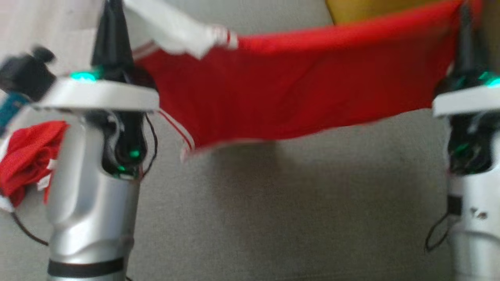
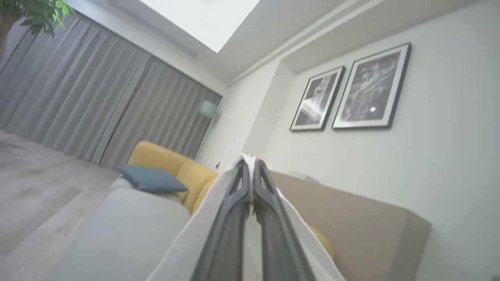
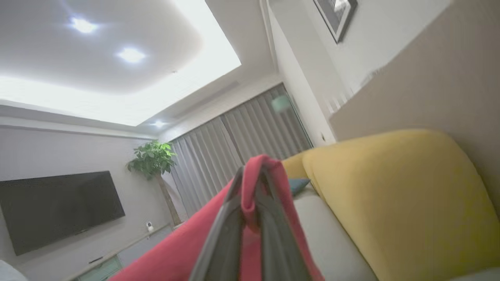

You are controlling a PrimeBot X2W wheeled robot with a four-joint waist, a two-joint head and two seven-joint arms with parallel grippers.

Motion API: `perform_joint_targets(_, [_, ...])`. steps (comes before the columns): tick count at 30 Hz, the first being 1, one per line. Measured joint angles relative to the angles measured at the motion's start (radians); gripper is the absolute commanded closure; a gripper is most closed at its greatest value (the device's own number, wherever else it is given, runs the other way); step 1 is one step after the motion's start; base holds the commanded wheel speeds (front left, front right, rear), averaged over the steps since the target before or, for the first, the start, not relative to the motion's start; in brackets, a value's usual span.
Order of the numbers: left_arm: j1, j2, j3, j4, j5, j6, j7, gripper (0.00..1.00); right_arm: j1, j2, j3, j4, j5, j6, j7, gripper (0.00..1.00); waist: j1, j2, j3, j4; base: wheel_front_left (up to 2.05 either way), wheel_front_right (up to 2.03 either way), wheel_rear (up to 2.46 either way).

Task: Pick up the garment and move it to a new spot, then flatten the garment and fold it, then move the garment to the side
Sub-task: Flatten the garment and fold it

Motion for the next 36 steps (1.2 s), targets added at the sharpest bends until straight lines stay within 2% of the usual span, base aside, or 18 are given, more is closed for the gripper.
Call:
perform_joint_targets(8, [-0.003, 0.0, -0.019, -0.22, -0.05, 0.076, 0.074, 1.0, -0.015, 0.034, -0.114, -0.214, -0.115, 0.0, 0.162, 1.0, 0.0, 0.0, -0.052, 0.031, 0.0, 0.0, 0.0])
perform_joint_targets(10, [0.008, -0.001, -0.026, -0.269, -0.051, 0.098, 0.111, 1.0, 0.007, 0.035, -0.147, -0.259, -0.1, 0.0, 0.202, 1.0, 0.0, 0.0, -0.055, 0.039, 0.0, 0.0, 0.0])
perform_joint_targets(13, [0.018, 0.005, -0.033, -0.306, -0.051, 0.122, 0.162, 1.0, 0.051, 0.037, -0.188, -0.286, -0.086, 0.0, 0.244, 1.0, 0.0, 0.0, -0.046, 0.041, 0.0, 0.0, 0.0])
perform_joint_targets(16, [0.01, 0.023, -0.033, -0.262, -0.055, 0.134, 0.209, 1.0, 0.048, 0.042, -0.226, -0.255, -0.1, 0.0, 0.273, 1.0, 0.0, 0.0, -0.024, 0.038, 0.0, 0.0, 0.0])
perform_joint_targets(20, [-0.083, 0.061, -0.045, -0.079, -0.044, 0.117, 0.245, 1.0, -0.06, 0.046, -0.252, -0.073, -0.148, 0.0, 0.295, 1.0, 0.0, 0.0, 0.025, 0.031, 0.0, 0.0, 0.0])
perform_joint_targets(23, [-0.235, 0.088, -0.054, 0.098, -0.014, 0.085, 0.252, 1.0, -0.234, 0.047, -0.245, 0.084, -0.268, 0.0, 0.268, 1.0, 0.0, 0.0, 0.083, 0.026, 0.0, 0.0, 0.0])
perform_joint_targets(26, [-0.433, 0.106, -0.053, 0.272, 0.019, 0.047, 0.218, 1.0, -0.47, 0.046, -0.22, 0.251, -0.363, 0.0, 0.203, 1.0, 0.0, 0.0, 0.156, 0.024, 0.0, 0.0, 0.0])
perform_joint_targets(30, [-0.677, 0.118, -0.035, 0.454, 0.051, 0.029, 0.117, 1.0, -0.752, 0.046, -0.267, 0.48, -0.415, 0.0, 0.07, 1.0, 0.0, -0.0001, 0.255, 0.027, 0.0, 0.0, 0.0])
perform_joint_targets(33, [-0.81, 0.115, -0.02, 0.559, 0.06, 0.007, 0.032, 1.0, -0.888, 0.042, -0.32, 0.617, -0.436, 0.0, -0.053, 1.0, 0.0001, -0.0001, 0.319, 0.035, 0.0, 0.0, 0.0])
perform_joint_targets(36, [-0.876, 0.105, -0.021, 0.638, 0.072, -0.027, -0.023, 1.0, -0.951, 0.04, -0.348, 0.734, -0.432, 0.0, -0.148, 1.0, 0.0001, -0.0001, 0.367, 0.051, 0.0, 0.0, 0.0])
